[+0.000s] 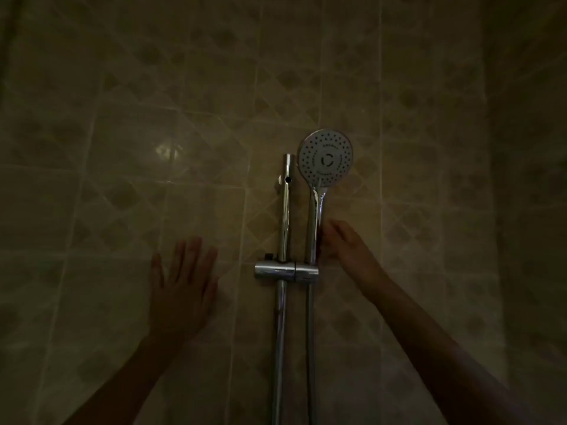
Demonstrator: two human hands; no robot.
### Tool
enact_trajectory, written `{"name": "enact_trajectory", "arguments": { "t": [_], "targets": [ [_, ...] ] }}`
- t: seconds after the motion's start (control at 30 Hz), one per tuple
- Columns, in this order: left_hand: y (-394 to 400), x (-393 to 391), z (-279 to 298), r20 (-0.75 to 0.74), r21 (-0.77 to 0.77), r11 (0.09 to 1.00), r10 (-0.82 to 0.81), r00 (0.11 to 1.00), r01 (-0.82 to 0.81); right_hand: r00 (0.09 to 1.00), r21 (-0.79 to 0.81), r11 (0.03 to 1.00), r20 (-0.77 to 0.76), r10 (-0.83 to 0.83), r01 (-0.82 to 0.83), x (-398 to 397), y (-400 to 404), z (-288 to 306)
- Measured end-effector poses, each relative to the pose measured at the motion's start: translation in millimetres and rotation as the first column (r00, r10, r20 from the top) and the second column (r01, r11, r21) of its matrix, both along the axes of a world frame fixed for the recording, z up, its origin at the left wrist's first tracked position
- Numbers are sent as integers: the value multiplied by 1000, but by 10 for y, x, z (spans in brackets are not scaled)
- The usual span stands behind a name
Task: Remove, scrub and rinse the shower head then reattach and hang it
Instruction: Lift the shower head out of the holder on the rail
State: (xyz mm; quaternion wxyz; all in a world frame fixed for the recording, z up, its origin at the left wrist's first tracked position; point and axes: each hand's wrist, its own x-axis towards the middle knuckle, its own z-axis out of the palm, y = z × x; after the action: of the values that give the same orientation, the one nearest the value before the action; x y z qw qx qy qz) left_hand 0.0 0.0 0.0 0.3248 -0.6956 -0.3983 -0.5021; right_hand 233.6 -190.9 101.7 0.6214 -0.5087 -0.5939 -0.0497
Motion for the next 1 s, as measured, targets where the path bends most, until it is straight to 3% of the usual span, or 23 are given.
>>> {"name": "enact_trajectory", "arguments": {
  "t": [0.1,0.43,0.77,1.0],
  "targets": [
    [-9,12,1,56,39,999,-28,998,26,994,34,995,-60,92,-90,-71,161,-81],
    [82,19,-42,40,109,994,0,999,-4,954,32,968,-163,252,-250,-132,347,-27],
    [60,3,-43,13,52,999,14,1000,-15,971,42,994,-215,104,-97,-211,168,425],
    [48,-25,-23,-39,42,999,20,999,-19,877,120,947,-356,322,-298,-43,-338,380]
  ]
}}
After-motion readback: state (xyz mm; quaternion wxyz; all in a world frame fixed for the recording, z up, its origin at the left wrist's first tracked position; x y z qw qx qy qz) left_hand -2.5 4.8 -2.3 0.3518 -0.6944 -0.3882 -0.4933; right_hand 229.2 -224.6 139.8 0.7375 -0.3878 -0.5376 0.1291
